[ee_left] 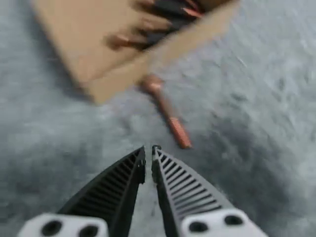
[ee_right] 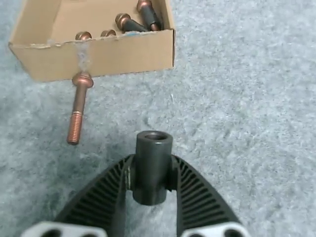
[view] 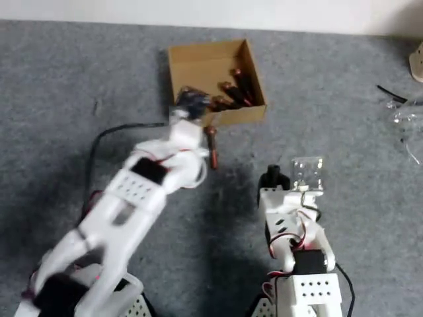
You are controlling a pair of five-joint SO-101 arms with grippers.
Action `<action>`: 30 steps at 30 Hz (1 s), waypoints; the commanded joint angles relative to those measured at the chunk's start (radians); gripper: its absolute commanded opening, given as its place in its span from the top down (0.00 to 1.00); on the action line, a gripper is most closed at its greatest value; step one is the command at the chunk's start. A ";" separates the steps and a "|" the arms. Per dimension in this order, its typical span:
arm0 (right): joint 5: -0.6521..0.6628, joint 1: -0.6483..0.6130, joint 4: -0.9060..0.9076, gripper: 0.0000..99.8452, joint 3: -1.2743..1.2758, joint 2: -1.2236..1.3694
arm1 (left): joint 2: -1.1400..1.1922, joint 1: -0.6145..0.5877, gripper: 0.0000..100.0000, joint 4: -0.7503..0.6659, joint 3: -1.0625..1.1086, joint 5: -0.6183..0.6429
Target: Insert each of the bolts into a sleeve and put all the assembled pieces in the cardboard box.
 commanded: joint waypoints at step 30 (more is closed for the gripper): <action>0.014 -0.010 -0.035 1.00 -0.005 -0.016 | 0.639 0.035 0.88 0.026 -0.576 0.419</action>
